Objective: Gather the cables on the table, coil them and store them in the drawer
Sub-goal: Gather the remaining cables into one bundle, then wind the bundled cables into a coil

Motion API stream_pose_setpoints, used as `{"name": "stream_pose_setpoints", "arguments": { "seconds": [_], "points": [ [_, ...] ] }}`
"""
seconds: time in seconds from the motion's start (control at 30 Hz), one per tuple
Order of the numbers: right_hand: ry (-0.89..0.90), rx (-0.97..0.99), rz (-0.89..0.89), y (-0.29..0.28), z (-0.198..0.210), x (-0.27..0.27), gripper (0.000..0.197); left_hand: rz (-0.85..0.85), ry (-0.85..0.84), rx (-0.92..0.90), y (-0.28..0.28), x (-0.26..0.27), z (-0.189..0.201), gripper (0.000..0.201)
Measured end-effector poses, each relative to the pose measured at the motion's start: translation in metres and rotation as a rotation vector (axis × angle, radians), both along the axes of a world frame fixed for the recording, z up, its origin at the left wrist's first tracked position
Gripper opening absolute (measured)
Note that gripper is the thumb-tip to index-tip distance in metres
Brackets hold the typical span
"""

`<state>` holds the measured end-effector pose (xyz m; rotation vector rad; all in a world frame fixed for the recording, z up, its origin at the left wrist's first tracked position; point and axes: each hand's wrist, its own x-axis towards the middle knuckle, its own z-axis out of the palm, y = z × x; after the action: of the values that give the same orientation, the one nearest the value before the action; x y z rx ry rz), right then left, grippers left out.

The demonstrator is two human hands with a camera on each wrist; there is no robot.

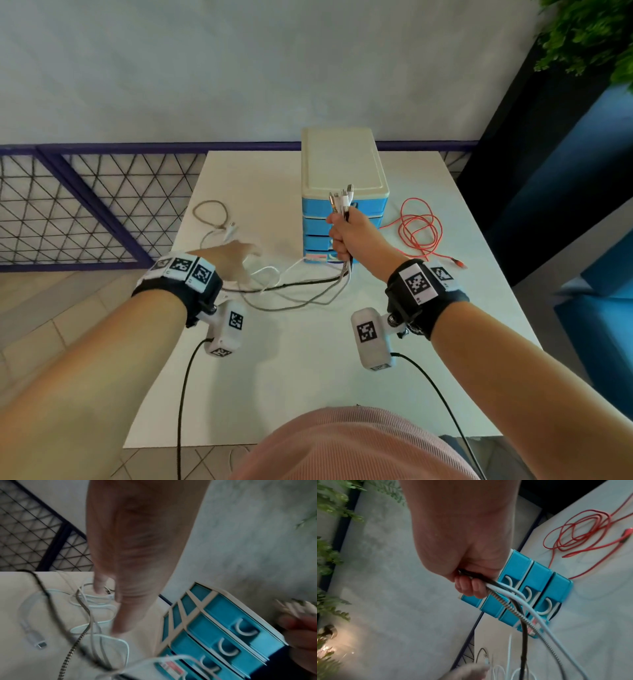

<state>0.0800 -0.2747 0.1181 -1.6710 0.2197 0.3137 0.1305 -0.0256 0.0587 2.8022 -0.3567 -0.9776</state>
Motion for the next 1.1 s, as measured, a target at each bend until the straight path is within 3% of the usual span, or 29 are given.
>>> {"name": "stream_pose_setpoints", "arguments": {
  "seconds": [0.07,0.17,0.27,0.43,0.53,0.63,0.7,0.77,0.87,0.9,0.97,1.03,1.1],
  "points": [
    [-0.025,-0.030,0.006,0.000,-0.003,0.001,0.022,-0.040,-0.156,-0.138,-0.019,-0.004,0.008,0.039],
    [-0.073,-0.007,0.013,-0.001,-0.003,0.005,0.022,0.122,-0.255,-0.529,-0.054,-0.010,0.036,0.032],
    [-0.102,0.015,0.066,0.000,0.000,0.004,0.021,0.359,0.008,-0.964,-0.084,-0.020,0.058,0.038],
    [-0.101,0.099,0.155,0.003,0.004,-0.002,0.032,0.436,0.315,-1.344,-0.115,-0.038,0.066,0.040],
    [-0.056,0.267,0.195,-0.001,0.000,-0.001,0.025,0.530,0.389,-1.430,-0.123,-0.041,0.061,0.039],
    [0.029,0.297,0.196,-0.003,-0.008,-0.002,0.016,0.522,0.368,-1.413,-0.127,-0.042,0.054,0.035],
    [0.067,0.283,0.214,-0.005,-0.017,-0.005,0.010,0.492,0.289,-1.322,-0.133,-0.044,0.050,0.035],
    [0.045,0.199,0.199,-0.009,-0.025,-0.008,0.017,0.515,0.169,-1.220,-0.139,-0.046,0.045,0.034],
    [-0.011,0.046,-0.034,-0.027,-0.041,-0.011,0.028,0.594,0.003,-1.166,-0.147,-0.043,0.036,0.032],
    [-0.046,-0.020,-0.124,-0.038,-0.052,-0.011,0.026,0.599,-0.033,-1.152,-0.148,-0.042,0.035,0.031],
    [-0.113,-0.349,-0.229,-0.060,-0.077,-0.008,0.021,0.614,-0.026,-1.178,-0.149,-0.040,0.034,0.031],
    [-0.082,-0.742,-0.194,-0.080,-0.099,-0.005,0.023,0.626,0.035,-1.226,-0.150,-0.041,0.036,0.031],
    [-0.059,-0.985,-0.105,-0.091,-0.110,-0.006,0.026,0.606,0.057,-1.234,-0.150,-0.042,0.039,0.031]
  ]
}}
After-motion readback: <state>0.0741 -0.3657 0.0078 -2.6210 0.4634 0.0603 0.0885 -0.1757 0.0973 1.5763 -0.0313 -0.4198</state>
